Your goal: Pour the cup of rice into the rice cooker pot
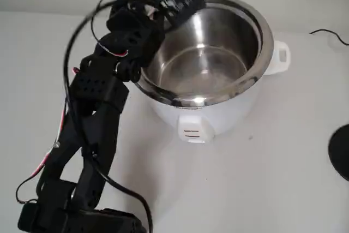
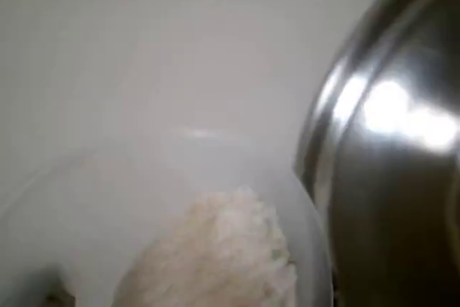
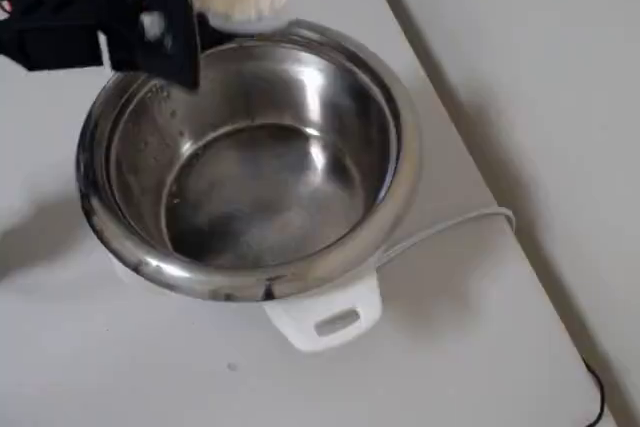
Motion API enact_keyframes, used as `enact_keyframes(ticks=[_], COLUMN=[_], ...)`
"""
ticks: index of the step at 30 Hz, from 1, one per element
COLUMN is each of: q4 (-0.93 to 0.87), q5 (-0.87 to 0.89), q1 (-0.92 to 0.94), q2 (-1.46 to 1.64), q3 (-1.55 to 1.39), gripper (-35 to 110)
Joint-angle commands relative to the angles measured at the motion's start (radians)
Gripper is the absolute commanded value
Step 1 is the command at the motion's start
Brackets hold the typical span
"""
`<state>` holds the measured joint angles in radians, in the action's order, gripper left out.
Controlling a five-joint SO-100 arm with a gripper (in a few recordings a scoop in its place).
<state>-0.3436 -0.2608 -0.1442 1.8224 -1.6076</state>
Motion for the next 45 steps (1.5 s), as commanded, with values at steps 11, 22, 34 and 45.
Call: enact_keyframes(ticks=[11,22,34,45], q4=[-0.163,-0.267,-0.314,-0.350], q5=[0.684,0.976,1.075,0.242], q1=[0.014,0.075,0.055,-0.156], q2=[0.060,0.034,0.020,0.012], q3=[0.232,0.255,0.255,0.417], gripper=[20,20,19,19])
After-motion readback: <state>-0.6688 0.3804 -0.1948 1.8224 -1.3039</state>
